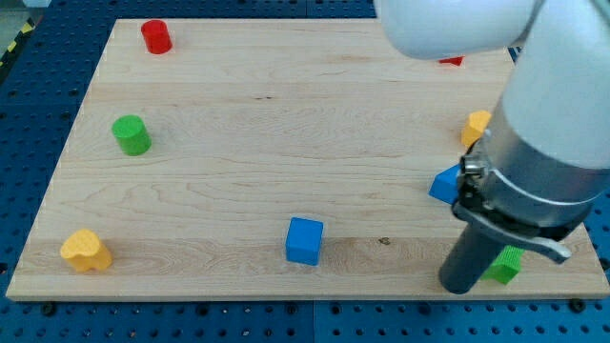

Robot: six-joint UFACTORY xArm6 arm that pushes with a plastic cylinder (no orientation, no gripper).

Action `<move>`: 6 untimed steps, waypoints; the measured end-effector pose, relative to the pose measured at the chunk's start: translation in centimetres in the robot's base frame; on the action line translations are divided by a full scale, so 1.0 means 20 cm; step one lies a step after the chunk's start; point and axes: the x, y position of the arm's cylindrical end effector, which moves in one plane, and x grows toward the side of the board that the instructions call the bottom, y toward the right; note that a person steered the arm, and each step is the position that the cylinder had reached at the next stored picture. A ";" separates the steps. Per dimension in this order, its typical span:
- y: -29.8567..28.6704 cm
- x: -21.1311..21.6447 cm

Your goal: Slide the blue triangle to the center

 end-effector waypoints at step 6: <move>0.07 -0.04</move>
